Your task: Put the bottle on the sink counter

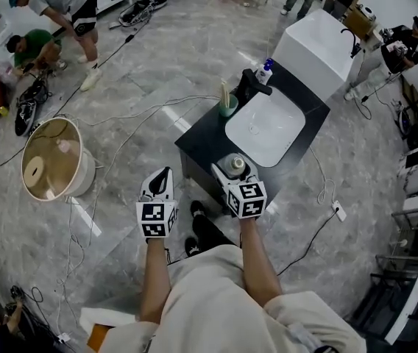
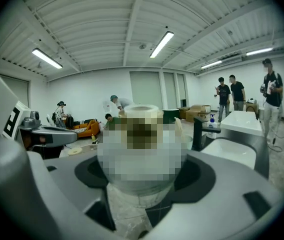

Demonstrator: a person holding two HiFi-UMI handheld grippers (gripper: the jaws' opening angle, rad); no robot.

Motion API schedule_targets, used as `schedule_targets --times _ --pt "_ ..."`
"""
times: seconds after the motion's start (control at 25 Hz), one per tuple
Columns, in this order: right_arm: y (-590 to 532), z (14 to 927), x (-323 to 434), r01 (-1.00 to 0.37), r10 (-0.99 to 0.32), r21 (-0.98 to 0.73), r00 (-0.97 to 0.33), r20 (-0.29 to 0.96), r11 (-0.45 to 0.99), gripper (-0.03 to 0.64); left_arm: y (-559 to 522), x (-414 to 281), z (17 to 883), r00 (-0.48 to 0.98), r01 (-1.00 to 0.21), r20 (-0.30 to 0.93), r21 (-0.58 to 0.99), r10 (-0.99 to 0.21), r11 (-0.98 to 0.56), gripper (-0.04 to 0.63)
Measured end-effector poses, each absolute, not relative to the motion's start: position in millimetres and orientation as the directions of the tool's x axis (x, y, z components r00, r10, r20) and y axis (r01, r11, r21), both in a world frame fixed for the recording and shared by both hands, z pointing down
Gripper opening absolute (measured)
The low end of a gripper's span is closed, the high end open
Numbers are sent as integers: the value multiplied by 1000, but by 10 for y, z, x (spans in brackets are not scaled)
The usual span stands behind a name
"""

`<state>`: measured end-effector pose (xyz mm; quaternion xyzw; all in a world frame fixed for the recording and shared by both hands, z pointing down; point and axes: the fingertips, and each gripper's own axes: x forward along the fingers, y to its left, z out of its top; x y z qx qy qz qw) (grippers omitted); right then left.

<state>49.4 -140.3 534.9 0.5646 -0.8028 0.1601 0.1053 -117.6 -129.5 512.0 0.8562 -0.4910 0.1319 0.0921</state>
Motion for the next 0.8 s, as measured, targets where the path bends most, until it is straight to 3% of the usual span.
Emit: schedule_targets --times 0.8 --pt "-2643 5851 95 -863 -775 -52 -476 415 502 330 -1875 -1038 5488 472 -876 395 107 -788 -470 6"
